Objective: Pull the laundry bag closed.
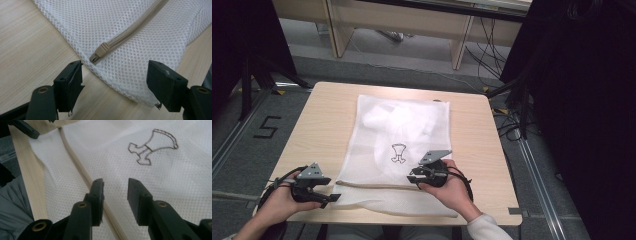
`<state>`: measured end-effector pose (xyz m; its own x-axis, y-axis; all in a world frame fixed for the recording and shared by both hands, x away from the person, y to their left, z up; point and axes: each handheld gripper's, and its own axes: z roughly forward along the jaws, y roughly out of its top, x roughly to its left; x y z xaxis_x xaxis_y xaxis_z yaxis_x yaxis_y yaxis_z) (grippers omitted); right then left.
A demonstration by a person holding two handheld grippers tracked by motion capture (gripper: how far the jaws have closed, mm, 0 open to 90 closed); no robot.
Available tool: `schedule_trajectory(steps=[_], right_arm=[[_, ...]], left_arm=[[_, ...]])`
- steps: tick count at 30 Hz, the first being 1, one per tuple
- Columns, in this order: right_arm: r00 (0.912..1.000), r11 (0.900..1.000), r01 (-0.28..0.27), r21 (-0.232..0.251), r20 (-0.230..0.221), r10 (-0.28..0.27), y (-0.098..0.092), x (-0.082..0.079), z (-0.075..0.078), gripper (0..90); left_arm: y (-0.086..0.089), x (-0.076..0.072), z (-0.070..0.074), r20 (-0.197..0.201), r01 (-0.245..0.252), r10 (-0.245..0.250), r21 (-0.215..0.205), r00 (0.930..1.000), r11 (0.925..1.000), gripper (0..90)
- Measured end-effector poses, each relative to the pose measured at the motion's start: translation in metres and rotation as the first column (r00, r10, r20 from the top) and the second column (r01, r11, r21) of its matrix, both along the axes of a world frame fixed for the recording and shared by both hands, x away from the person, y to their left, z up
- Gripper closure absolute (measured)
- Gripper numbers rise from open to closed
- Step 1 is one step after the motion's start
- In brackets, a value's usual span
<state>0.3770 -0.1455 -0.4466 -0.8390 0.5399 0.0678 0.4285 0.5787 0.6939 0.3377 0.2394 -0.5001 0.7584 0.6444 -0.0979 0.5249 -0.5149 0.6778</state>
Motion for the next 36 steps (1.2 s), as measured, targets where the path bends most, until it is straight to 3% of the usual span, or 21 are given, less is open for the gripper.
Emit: schedule_trajectory(steps=[8,16,18,27,28,31,32,36], right_arm=[[0.9948,0.995,-0.101,-0.01,0.013,0.101,0.043,0.007,0.003,71.1],[0.9889,0.989,-0.148,-0.01,0.012,0.148,0.075,0.012,0.002,73.0],[0.9828,0.983,-0.182,-0.017,0.029,0.182,0.086,0.016,0.001,73.1],[0.9798,0.98,-0.199,-0.023,0.017,0.199,0.106,0.019,0.0,72.7],[0.9762,0.976,-0.215,-0.028,0.021,0.216,0.108,0.021,0.0,72.6],[0.9789,0.979,-0.203,-0.032,0.013,0.204,0.114,0.02,0.0,72.5],[0.9742,0.974,-0.224,-0.038,0.016,0.225,0.115,0.022,0.0,72.5],[0.9712,0.971,-0.237,-0.039,0.02,0.238,0.124,0.023,-0.001,72.8]], left_arm=[[0.0,-0.001,0.0,0.0,-0.002,0.002,0.002,1.0,1.0,28.8],[0.001,0.0,0.0,0.0,0.005,-0.005,0.003,1.0,1.0,28.7],[0.0,0.0,0.0,-0.001,0.004,-0.004,0.001,1.0,1.0,28.7],[0.0,-0.001,0.0,-0.003,-0.001,0.001,-0.012,1.0,0.9999,28.8],[0.0,-0.001,0.0,-0.007,0.002,-0.002,-0.007,1.0,1.0,28.7],[0.0,-0.001,0.0,-0.006,0.003,-0.003,-0.005,1.0,1.0,28.7],[0.0,-0.001,0.001,-0.007,0.004,-0.004,-0.004,1.0,1.0,28.8],[0.0,0.0,0.0,0.0,0.003,-0.003,0.003,1.0,1.0,28.7]])
